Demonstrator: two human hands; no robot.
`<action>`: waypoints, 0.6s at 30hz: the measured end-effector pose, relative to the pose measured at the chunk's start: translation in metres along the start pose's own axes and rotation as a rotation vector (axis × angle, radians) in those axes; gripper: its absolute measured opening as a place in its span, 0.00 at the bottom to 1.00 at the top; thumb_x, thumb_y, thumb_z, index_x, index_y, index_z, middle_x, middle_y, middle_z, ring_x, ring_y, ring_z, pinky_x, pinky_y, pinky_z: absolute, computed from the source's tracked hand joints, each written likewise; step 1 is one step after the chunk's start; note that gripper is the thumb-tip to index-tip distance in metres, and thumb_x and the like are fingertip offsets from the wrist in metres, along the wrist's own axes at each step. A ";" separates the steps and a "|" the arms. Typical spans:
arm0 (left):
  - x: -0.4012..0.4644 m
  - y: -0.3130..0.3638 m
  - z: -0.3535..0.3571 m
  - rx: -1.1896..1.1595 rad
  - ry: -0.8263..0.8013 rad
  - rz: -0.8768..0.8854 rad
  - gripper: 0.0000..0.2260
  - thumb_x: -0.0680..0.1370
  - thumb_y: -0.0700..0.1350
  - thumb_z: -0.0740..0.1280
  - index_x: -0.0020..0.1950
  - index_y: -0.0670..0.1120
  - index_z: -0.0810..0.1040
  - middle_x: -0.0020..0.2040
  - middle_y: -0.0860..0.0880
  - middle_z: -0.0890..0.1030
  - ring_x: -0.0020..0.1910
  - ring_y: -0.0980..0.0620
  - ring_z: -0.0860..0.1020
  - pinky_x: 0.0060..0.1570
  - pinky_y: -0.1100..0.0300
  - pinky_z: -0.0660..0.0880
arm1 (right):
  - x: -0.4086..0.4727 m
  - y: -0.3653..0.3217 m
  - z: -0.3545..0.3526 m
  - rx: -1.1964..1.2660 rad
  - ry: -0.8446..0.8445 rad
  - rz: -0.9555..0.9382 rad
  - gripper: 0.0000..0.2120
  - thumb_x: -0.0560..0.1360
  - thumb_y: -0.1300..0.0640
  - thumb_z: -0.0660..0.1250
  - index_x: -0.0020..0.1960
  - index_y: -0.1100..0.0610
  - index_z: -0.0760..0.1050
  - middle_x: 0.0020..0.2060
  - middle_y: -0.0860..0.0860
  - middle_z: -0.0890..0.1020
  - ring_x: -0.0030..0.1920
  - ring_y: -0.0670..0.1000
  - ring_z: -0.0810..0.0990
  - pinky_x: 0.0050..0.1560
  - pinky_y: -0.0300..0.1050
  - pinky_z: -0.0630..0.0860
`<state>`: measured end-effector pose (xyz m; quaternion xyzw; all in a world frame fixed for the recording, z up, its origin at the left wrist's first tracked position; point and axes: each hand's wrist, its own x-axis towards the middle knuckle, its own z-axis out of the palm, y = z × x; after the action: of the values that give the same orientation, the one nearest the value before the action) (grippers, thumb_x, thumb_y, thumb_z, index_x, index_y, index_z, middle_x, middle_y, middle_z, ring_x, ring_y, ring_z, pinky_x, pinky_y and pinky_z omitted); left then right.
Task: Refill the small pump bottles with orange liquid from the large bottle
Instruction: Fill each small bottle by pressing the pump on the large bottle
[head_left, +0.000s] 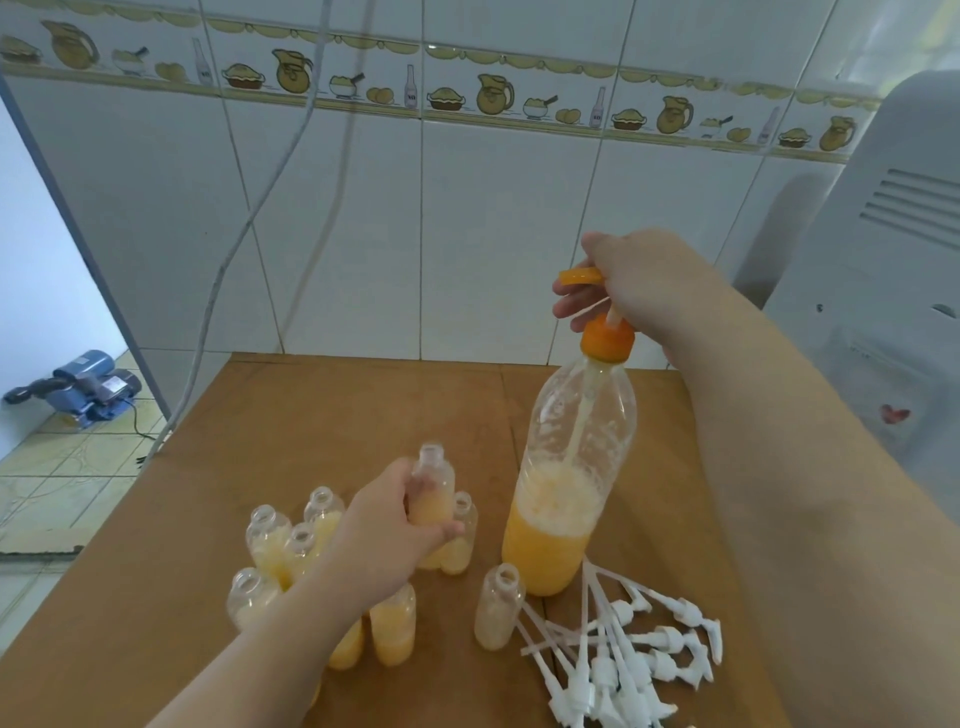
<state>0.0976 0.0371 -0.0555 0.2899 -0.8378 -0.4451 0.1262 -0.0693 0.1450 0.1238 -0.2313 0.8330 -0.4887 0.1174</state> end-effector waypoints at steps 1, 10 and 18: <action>0.000 -0.003 0.003 0.023 -0.005 -0.001 0.15 0.69 0.51 0.75 0.46 0.53 0.70 0.49 0.55 0.77 0.47 0.57 0.77 0.44 0.62 0.75 | 0.000 0.000 0.000 -0.002 0.000 -0.001 0.18 0.81 0.53 0.52 0.58 0.64 0.74 0.35 0.51 0.82 0.22 0.42 0.78 0.16 0.28 0.65; -0.006 0.000 0.020 0.333 -0.078 0.051 0.17 0.69 0.51 0.74 0.48 0.49 0.69 0.40 0.55 0.69 0.39 0.58 0.70 0.38 0.67 0.68 | -0.003 -0.002 0.000 -0.011 0.002 -0.004 0.17 0.81 0.53 0.52 0.59 0.63 0.73 0.37 0.50 0.81 0.28 0.44 0.78 0.19 0.29 0.68; -0.007 0.009 0.028 0.685 -0.197 -0.039 0.20 0.73 0.52 0.71 0.60 0.50 0.68 0.53 0.53 0.73 0.53 0.49 0.74 0.54 0.56 0.73 | -0.004 -0.004 0.000 -0.002 -0.014 -0.021 0.16 0.81 0.56 0.52 0.58 0.65 0.74 0.43 0.56 0.83 0.33 0.48 0.81 0.28 0.33 0.75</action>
<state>0.0868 0.0638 -0.0640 0.2869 -0.9409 -0.1667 -0.0683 -0.0646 0.1456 0.1270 -0.2436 0.8301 -0.4875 0.1180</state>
